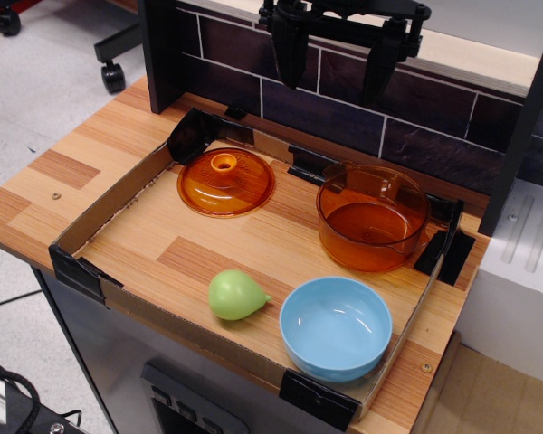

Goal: Put lid on pot

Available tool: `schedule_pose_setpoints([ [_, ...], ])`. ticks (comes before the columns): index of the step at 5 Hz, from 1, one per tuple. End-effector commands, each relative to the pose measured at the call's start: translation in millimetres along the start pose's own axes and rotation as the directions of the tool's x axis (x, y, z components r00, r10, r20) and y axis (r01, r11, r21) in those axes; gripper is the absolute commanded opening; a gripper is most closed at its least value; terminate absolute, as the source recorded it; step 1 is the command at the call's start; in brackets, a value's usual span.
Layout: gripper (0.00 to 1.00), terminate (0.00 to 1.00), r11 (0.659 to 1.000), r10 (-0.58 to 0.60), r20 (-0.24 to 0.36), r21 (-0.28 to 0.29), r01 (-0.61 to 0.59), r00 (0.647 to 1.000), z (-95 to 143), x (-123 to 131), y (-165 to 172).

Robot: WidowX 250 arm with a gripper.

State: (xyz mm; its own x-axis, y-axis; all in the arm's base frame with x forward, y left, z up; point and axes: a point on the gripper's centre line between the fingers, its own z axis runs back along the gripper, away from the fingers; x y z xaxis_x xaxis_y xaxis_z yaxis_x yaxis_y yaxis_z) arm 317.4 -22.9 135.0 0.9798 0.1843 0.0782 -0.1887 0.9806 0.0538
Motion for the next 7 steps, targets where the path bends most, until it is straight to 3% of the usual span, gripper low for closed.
schedule_pose_setpoints([
  [1,1.00,0.00,1.000,0.000,0.000,0.000,0.000,1.000,0,0,0],
  [3,1.00,0.00,0.992,-0.089,0.043,-0.084,0.092,0.995,4,14,44],
  [4,1.00,0.00,0.984,-0.118,0.088,-0.122,0.128,0.989,-9,19,70],
  [5,1.00,0.00,0.973,-0.152,0.043,-0.168,0.157,0.987,-26,25,84],
  [6,1.00,0.00,0.974,-0.164,0.050,-0.147,0.170,0.985,-45,28,90],
  [7,1.00,0.00,0.976,-0.184,0.014,-0.116,0.185,0.983,-65,27,88],
])
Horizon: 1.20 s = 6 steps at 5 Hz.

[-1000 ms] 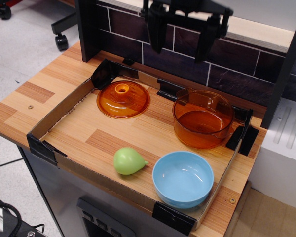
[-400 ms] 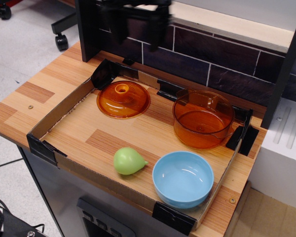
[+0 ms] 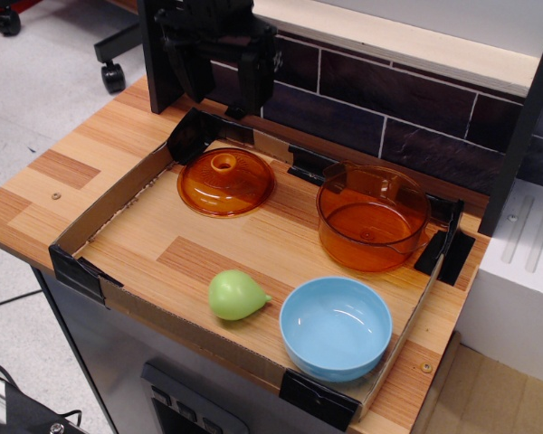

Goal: Put lid on pot

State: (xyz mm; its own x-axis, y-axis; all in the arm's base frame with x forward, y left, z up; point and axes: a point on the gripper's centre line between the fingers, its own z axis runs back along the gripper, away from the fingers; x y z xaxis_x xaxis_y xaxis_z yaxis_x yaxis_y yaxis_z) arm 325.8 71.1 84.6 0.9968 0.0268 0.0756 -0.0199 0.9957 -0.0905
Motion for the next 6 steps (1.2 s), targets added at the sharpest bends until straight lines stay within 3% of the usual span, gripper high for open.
schedule_pose_setpoints([
  [1,1.00,0.00,0.997,-0.035,0.005,0.066,0.034,0.999,-20,2,4],
  [5,1.00,0.00,0.994,-0.034,-0.011,0.105,0.035,0.999,-47,-3,10],
  [6,0.00,0.00,0.995,-0.026,0.005,0.100,0.025,1.000,-49,1,10],
])
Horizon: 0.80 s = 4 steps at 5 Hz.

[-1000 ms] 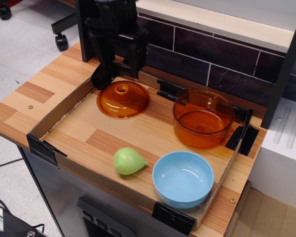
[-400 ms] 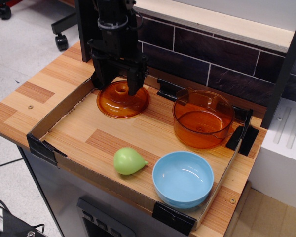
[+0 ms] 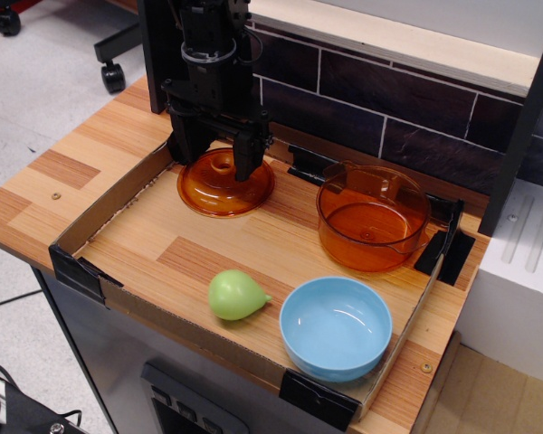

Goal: Put lid on pot

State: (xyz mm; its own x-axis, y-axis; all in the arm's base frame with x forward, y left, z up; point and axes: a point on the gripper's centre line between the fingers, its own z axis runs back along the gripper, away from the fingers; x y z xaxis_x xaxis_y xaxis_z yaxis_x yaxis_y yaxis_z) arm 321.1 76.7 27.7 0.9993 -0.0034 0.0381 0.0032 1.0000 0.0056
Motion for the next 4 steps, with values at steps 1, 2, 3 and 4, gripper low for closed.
schedule_pose_setpoints([
  [1,0.00,0.00,1.000,0.007,0.050,0.018,-0.008,0.999,5,11,0],
  [2,0.00,0.00,1.000,0.008,0.052,0.019,-0.009,0.999,4,12,1],
  [3,0.00,0.00,1.000,0.007,0.050,0.010,-0.007,0.999,11,11,3],
  [4,0.00,0.00,0.998,0.054,0.038,0.029,-0.055,0.998,27,11,2],
])
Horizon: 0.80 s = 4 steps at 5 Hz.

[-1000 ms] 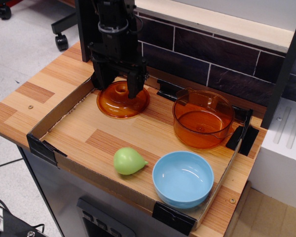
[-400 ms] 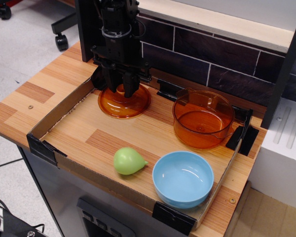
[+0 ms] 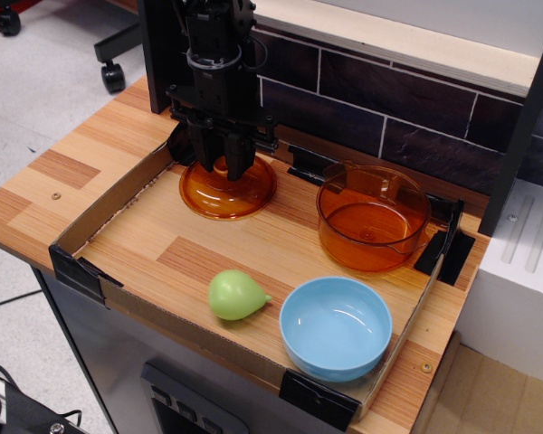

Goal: Put lid on pot

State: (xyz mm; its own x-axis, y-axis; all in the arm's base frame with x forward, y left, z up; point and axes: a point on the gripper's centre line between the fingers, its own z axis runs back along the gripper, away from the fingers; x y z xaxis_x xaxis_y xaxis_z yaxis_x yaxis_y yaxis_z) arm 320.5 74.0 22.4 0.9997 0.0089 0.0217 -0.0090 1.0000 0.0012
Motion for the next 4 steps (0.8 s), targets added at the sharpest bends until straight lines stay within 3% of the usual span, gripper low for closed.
schedule_pose_setpoints([
  [1,0.00,0.00,0.995,0.086,0.054,0.042,-0.088,0.995,49,11,0],
  [3,0.00,0.00,0.993,0.112,0.057,0.020,-0.113,0.992,85,3,-28],
  [4,0.00,0.00,0.996,0.092,0.025,-0.013,-0.092,0.995,92,-1,-51],
])
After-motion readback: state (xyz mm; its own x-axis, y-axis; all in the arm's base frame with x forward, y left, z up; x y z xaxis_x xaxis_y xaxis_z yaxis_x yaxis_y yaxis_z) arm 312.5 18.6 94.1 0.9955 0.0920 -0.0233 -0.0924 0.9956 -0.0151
